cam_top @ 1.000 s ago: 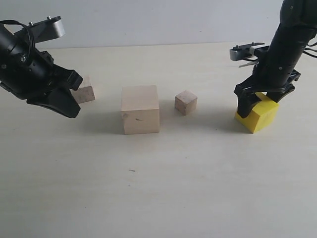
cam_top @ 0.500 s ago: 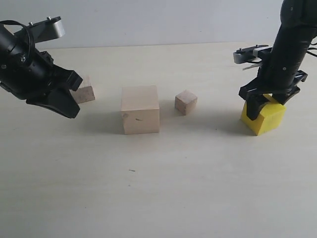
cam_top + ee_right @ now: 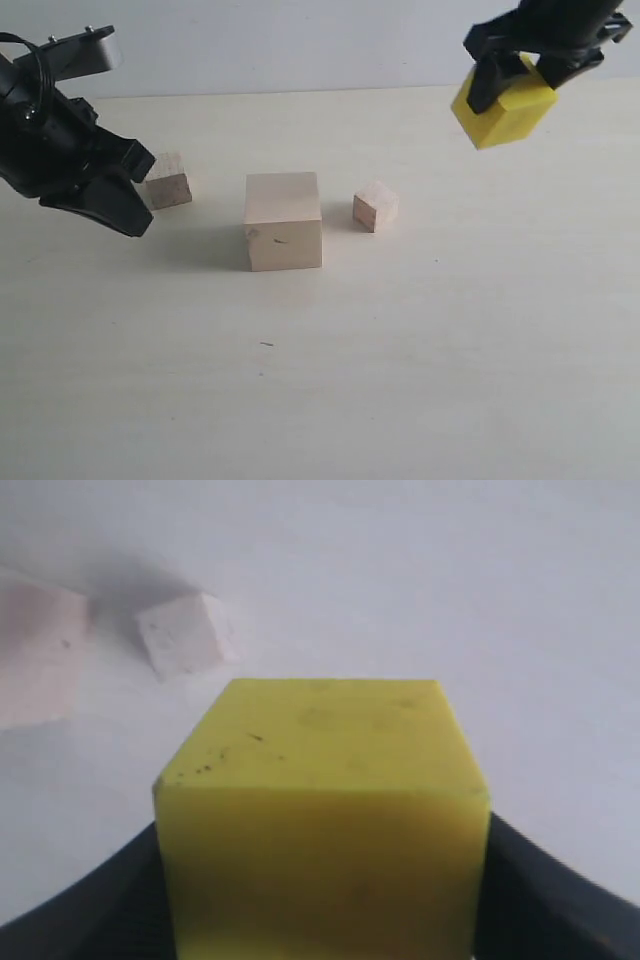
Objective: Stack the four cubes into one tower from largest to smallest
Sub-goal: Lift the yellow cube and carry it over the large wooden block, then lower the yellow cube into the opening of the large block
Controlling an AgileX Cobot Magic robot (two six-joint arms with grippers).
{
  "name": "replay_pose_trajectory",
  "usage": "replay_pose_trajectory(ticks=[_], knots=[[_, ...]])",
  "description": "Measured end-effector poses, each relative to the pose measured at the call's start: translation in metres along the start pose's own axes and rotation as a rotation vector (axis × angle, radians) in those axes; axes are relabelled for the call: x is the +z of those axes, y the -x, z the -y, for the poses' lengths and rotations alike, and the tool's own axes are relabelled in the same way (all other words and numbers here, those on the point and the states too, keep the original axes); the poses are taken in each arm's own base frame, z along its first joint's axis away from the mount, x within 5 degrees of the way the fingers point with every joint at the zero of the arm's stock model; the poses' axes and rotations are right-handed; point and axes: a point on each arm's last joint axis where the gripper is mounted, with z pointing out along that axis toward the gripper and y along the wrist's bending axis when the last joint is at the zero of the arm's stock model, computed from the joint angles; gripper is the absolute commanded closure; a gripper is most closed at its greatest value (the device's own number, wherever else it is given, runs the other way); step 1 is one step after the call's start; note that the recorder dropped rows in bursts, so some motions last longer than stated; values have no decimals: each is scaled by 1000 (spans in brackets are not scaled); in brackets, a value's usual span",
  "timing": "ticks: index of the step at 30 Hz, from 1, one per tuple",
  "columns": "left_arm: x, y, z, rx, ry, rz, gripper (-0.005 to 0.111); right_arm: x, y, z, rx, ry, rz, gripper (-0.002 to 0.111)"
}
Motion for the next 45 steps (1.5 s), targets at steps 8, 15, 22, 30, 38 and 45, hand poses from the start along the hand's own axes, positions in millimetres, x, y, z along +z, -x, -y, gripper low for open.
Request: replay_pose_trajectory(ticks=[8,15,22,30,38,45], knots=[[-13,-3,5,3,13,36,107,-1,12,-82,-6,-54,17,108],[-18,-5,6,-11,25,47,107,6,5,-137,10,-25,-2,108],[-20,-7,7,-26,25,43,107,24,4,-150,141,0,-50,108],[-29,-9,11,-22,28,74,107,47,20,-153,165,13,-68,108],[-33,-10,12,-24,30,89,107,63,34,-182,127,31,-44,108],[-33,-9,12,-26,31,91,107,77,38,-192,189,43,-58,108]])
